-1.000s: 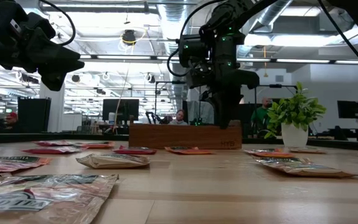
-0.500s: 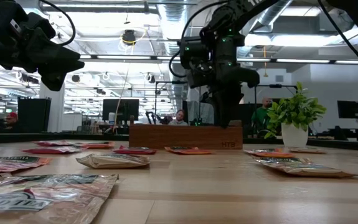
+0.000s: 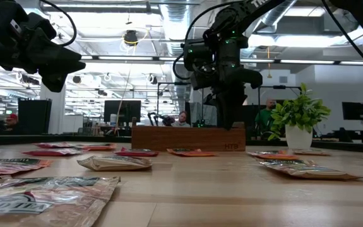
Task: Pick & Place Tea
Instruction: Put the red tea bag into the right slot of the wooden organizer, then adjust the wooden organizer on the table
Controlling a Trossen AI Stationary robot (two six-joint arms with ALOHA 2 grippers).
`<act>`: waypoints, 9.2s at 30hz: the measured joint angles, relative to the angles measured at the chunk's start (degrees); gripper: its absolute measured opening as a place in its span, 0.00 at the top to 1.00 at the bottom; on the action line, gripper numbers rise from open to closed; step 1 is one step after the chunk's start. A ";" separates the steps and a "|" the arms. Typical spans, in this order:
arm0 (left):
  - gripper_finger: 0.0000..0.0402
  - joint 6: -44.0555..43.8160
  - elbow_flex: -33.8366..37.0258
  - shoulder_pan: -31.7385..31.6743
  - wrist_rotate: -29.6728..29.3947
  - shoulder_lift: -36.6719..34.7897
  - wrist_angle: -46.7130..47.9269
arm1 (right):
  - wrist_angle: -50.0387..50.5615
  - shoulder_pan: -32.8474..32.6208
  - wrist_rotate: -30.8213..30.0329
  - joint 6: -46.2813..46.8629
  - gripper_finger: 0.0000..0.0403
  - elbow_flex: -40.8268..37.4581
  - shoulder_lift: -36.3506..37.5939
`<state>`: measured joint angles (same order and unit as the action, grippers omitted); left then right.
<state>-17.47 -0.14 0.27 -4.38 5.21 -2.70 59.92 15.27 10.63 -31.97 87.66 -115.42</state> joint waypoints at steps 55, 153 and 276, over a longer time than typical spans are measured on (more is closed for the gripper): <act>0.74 -0.02 0.00 0.00 0.00 0.00 -0.04 | 1.14 0.90 4.30 0.45 1.00 0.02 0.00; 0.74 -0.07 0.00 0.01 -0.85 -0.02 -0.48 | 8.36 9.31 14.88 -4.05 1.00 6.95 -0.20; 0.74 -0.02 0.00 0.00 -1.92 0.00 -0.46 | -0.38 22.84 13.35 5.22 0.66 3.90 0.48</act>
<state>-17.50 -0.14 0.27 -6.31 5.21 -3.16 59.54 38.11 23.99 -26.75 91.56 -114.93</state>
